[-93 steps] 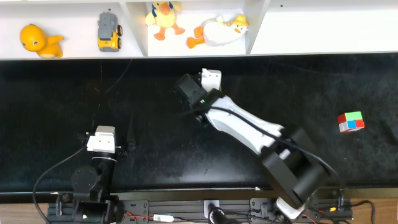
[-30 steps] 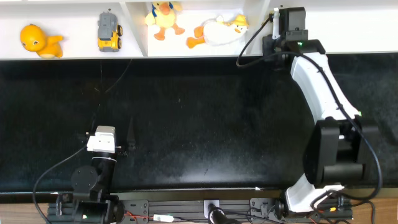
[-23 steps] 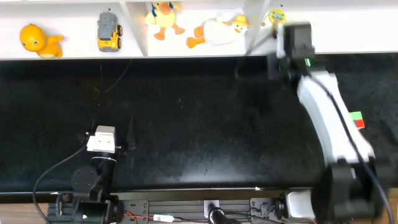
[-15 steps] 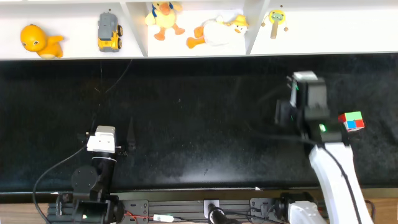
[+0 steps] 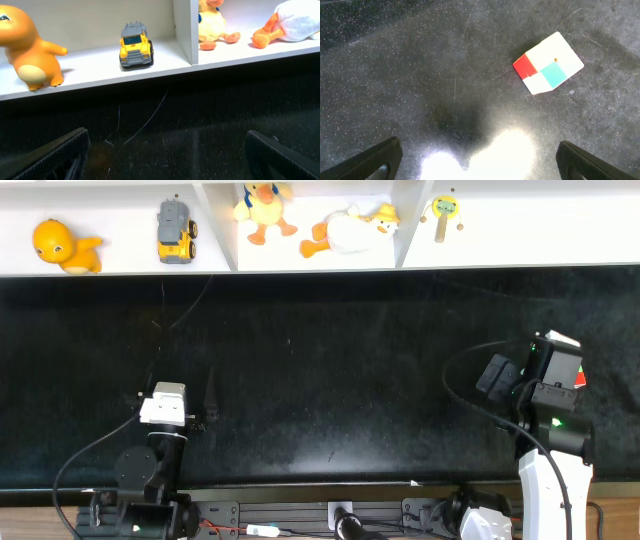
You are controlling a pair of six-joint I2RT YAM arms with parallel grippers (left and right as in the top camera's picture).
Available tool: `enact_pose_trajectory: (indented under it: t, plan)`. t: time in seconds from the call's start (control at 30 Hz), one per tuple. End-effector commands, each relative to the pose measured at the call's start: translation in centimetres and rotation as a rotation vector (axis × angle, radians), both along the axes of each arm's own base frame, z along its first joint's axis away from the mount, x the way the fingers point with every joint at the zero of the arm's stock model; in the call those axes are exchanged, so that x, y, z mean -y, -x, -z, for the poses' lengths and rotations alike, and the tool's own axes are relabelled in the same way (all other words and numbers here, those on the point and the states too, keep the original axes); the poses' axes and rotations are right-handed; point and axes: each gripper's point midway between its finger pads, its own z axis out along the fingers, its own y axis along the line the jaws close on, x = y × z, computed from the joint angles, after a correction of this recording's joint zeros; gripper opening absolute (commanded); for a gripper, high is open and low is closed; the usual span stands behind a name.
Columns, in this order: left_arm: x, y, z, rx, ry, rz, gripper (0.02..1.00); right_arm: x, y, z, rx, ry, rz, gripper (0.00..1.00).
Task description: Store Toys
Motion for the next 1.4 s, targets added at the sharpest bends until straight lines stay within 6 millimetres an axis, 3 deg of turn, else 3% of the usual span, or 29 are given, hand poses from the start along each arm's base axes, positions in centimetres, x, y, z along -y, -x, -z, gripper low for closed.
enact_pose_trajectory:
  t: [0.03,0.23,0.43,0.6,0.87,1.1,1.4]
  plan:
    - [0.0,0.1,-0.1,0.008,0.007,-0.002,0.996,0.1,-0.1,-0.1,0.010,-0.004,0.016,0.996]
    - [0.0,0.1,-0.1,0.008,0.007,-0.002,0.998,1.0,-2.6,-1.3,0.096,0.050,-0.021,0.972]
    - [0.0,0.1,-0.1,0.008,0.007,-0.002,0.998,2.6,-0.9,0.4,-0.081,0.131,-0.250,0.996]
    - [0.0,0.1,-0.1,0.008,0.007,-0.002,0.998,5.3,-0.2,1.2,-0.093,0.133,-0.408,0.996]
    - [0.0,0.1,-0.1,0.008,0.007,-0.002,0.996,11.2,2.4,5.2,-0.160,0.091,-0.410,0.996]
    - [0.0,0.1,-0.1,0.008,0.007,-0.002,0.998,13.1,0.3,7.0,-0.115,0.056,-0.423,0.998]
    - [0.0,0.1,-0.1,0.008,0.007,-0.002,0.996,13.8,-2.7,5.2,-0.012,0.047,-0.469,0.993]
